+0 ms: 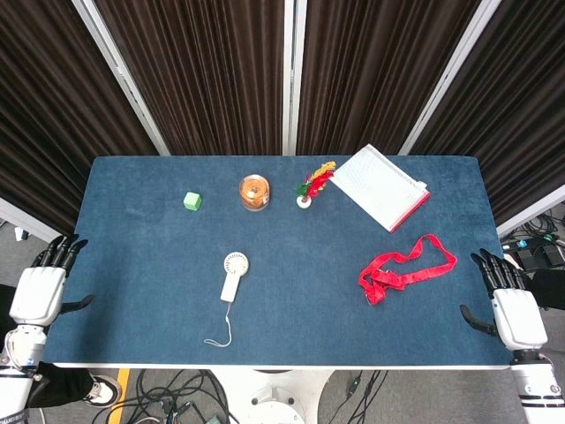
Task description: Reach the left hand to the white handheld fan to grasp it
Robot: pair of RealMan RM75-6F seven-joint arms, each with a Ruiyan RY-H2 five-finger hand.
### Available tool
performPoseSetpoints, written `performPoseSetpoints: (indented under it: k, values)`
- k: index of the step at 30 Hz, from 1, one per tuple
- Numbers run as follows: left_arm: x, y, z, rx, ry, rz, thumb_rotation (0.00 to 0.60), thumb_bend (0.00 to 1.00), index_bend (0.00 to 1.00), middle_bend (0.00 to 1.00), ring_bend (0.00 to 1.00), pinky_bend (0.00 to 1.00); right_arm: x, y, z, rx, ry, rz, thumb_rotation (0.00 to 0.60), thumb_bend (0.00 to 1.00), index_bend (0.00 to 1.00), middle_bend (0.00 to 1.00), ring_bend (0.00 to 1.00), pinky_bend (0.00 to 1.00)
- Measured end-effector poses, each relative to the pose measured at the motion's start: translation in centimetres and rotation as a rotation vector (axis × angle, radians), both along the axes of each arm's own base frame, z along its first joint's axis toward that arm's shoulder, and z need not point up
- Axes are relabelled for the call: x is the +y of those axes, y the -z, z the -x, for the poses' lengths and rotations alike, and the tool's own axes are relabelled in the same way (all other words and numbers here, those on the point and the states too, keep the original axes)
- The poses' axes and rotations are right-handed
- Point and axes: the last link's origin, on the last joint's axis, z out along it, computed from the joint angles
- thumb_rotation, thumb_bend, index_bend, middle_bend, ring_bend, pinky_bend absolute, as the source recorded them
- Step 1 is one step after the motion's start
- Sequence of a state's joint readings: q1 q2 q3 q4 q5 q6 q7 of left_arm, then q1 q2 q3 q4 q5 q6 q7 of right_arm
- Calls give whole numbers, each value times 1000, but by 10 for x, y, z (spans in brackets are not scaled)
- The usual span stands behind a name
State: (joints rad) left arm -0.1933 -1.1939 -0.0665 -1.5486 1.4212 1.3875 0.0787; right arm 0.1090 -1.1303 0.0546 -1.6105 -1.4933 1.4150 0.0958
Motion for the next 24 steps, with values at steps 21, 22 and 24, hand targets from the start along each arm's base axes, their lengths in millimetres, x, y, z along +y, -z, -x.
performPoseSetpoints:
  k: [21,22,24]
  values:
    - [3,5,-17,-16,98,22,600,101,108,271,245,448,-2,-11,1,-15,-3,32,600,217,0,0,0,0]
    - [5,7,-19,-6,119,22,600,113,108,327,311,503,-2,-12,0,-14,-5,36,600,218,0,0,0,0]
    - [9,12,-23,-8,146,30,600,153,109,462,432,588,-3,-14,-2,-12,-9,39,600,218,0,0,0,0]
